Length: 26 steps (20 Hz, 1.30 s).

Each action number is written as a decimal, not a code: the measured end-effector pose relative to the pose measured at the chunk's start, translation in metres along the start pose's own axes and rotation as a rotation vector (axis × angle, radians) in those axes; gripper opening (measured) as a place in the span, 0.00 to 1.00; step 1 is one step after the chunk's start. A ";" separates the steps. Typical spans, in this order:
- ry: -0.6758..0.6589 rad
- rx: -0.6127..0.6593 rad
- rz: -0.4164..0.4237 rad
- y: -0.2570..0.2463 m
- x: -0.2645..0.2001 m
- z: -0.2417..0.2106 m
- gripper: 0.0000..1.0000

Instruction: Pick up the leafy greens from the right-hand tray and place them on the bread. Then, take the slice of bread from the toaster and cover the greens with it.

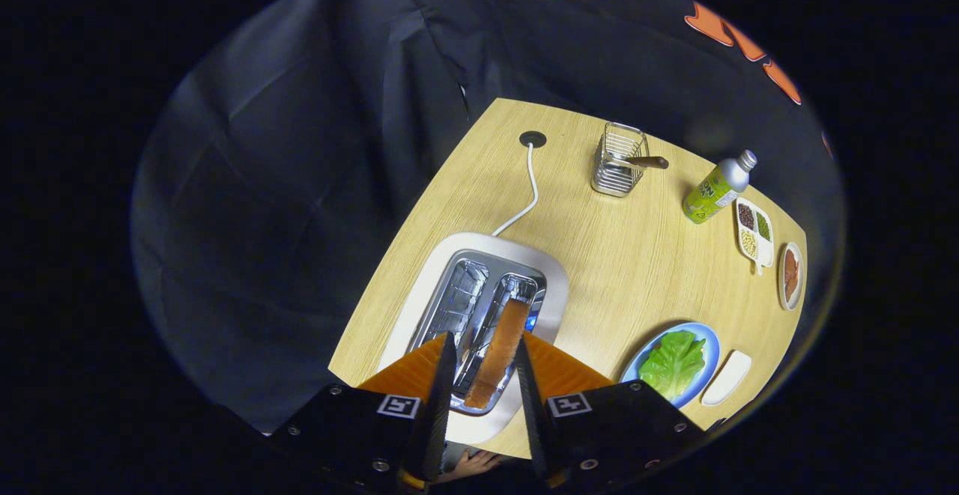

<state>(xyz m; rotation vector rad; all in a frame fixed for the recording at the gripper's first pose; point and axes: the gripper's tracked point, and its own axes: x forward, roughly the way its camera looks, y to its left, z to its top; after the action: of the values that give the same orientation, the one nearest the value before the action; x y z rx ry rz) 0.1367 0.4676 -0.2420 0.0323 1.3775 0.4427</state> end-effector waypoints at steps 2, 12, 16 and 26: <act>0.004 0.008 -0.005 0.002 0.004 0.002 0.43; -0.034 0.039 0.054 0.000 -0.010 0.009 0.13; -0.107 0.089 0.148 -0.002 -0.043 0.024 0.13; -0.255 0.250 0.303 -0.062 -0.110 0.025 0.12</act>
<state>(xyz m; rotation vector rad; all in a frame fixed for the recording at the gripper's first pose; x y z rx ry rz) 0.1643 0.3810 -0.1513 0.4924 1.1708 0.4966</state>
